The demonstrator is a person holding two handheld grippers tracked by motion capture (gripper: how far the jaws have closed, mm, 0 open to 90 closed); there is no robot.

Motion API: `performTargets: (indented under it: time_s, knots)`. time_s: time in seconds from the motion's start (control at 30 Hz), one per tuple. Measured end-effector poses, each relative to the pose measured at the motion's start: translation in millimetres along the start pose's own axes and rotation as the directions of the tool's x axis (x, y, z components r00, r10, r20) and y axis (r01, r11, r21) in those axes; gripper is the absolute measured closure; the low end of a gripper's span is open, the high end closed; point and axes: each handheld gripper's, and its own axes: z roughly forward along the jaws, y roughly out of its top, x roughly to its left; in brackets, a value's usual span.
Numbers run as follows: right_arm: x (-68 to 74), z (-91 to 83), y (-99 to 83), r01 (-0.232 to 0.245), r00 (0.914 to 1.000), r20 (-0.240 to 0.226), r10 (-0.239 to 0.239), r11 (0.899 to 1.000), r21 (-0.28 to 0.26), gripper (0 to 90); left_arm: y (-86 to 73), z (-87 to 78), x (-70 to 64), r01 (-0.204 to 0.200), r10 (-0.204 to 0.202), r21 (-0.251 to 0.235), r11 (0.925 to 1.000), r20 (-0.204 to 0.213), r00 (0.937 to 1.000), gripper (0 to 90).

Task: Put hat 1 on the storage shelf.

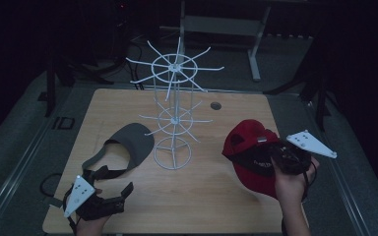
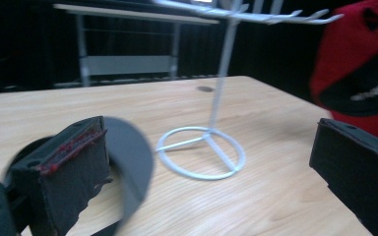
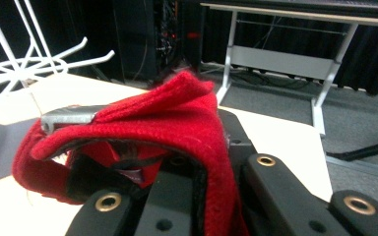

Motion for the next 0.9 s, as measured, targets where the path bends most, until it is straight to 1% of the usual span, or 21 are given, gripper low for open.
performTargets:
  time_s: [0.07,0.1,0.17,0.2,0.27,0.3,0.33,0.4,0.43,0.47,0.53,0.57,0.6,0.63,0.67,0.7,0.77,0.8,0.83,0.87,0.9]
  knots:
    - [1.3,-2.7,3.5,0.008,1.0000,-0.005,-0.008,1.000,-0.009,86.2,5.8,3.8,-6.4,-0.003,0.003,-0.005,1.0000,0.039,0.9992,1.9]
    - [2.1,-4.3,5.3,0.001,0.9999,-0.016,-0.001,1.000,-0.013,86.2,9.0,6.3,-9.8,-0.009,0.010,-0.003,1.0000,0.054,0.9985,1.9]
    - [3.7,-7.6,8.8,-0.010,0.9995,-0.030,0.009,1.000,-0.020,86.1,15.3,9.9,-16.5,-0.032,0.033,-0.012,0.9994,0.087,0.9956,1.9]
    - [4.4,-9.1,10.4,-0.019,0.9991,-0.038,0.018,1.000,-0.025,86.1,18.5,12.0,-19.9,-0.048,0.049,-0.012,0.9988,0.092,0.9946,1.9]
    - [6.0,-12.1,13.6,-0.026,0.9984,-0.050,0.025,0.999,-0.038,86.1,24.6,16.2,-25.2,-0.061,0.062,-0.011,0.9981,0.122,0.9906,1.9]
    - [7.3,-13.7,15.2,-0.027,0.9983,-0.053,0.025,0.999,-0.043,86.1,27.5,18.4,-28.2,-0.071,0.072,-0.008,0.9974,0.129,0.9891,1.9]
    - [8.3,-15.3,16.6,-0.030,0.9979,-0.059,0.027,0.998,-0.048,86.1,30.1,20.7,-31.0,-0.077,0.078,-0.012,0.9969,0.146,0.9862,1.9]
    - [10.4,-18.3,19.3,-0.027,0.9975,-0.067,0.023,0.998,-0.057,86.1,34.9,24.9,-36.8,-0.097,0.098,-0.013,0.9952,0.166,0.9812,1.9]
    - [11.0,-19.8,20.4,-0.026,0.9971,-0.073,0.021,0.998,-0.062,86.1,34.9,24.9,-36.8,-0.097,0.098,-0.013,0.9952,0.166,0.9812,1.9]
    - [11.6,-21.5,21.4,-0.029,0.9967,-0.077,0.024,0.997,-0.067,86.1,39.3,30.0,-42.5,-0.103,0.104,-0.016,0.9946,0.194,0.9754,1.9]
    - [13.0,-25.0,23.7,-0.029,0.9960,-0.087,0.022,0.997,-0.077,86.1,43.2,35.3,-48.0,-0.122,0.123,-0.019,0.9924,0.217,0.9683,1.9]
    - [13.5,-27.0,24.9,-0.030,0.9955,-0.092,0.022,0.996,-0.082,86.1,44.8,38.1,-51.1,-0.131,0.132,-0.017,0.9912,0.223,0.9660,1.9]
    - [14.2,-29.0,25.9,-0.032,0.9950,-0.097,0.023,0.996,-0.087,86.1,44.8,38.1,-51.1,-0.131,0.132,-0.017,0.9912,0.223,0.9660,1.9]
    - [14.9,-30.7,26.8,-0.030,0.9948,-0.099,0.020,0.995,-0.093,86.1,48.2,44.3,-57.3,-0.140,0.140,-0.016,0.9900,0.251,0.9577,1.9]
    - [15.6,-32.2,27.7,-0.029,0.9945,-0.103,0.019,0.995,-0.097,86.1,49.9,47.3,-61.1,-0.147,0.146,-0.017,0.9891,0.255,0.9558,1.9]
    - [16.5,-33.7,28.5,-0.033,0.9935,-0.112,0.022,0.994,-0.100,86.1,51.7,50.0,-64.5,-0.149,0.149,-0.020,0.9886,0.275,0.9498,1.9]
    - [19.2,-36.1,30.3,-0.024,0.9931,-0.116,0.011,0.994,-0.103,86.1,55.3,55.4,-72.0,-0.169,0.168,-0.023,0.9853,0.287,0.9430,1.9]
    - [20.2,-37.1,31.0,-0.025,0.9922,-0.124,0.012,0.994,-0.107,86.1,57.2,58.0,-75.1,-0.176,0.175,-0.024,0.9842,0.301,0.9375,1.9]
    - [21.2,-38.0,31.6,-0.030,0.9910,-0.133,0.015,0.994,-0.109,86.1,59.1,60.9,-78.6,-0.179,0.178,-0.026,0.9835,0.302,0.9364,2.0]
    - [22.2,-38.9,32.1,-0.030,0.9900,-0.140,0.014,0.994,-0.109,86.1,60.9,63.9,-81.5,-0.186,0.185,-0.029,0.9822,0.314,0.9311,2.0]
    - [23.2,-39.7,32.2,-0.030,0.9894,-0.144,0.014,0.993,-0.112,86.1,62.8,66.3,-84.6,-0.197,0.197,-0.031,0.9799,0.317,0.9277,3.5]
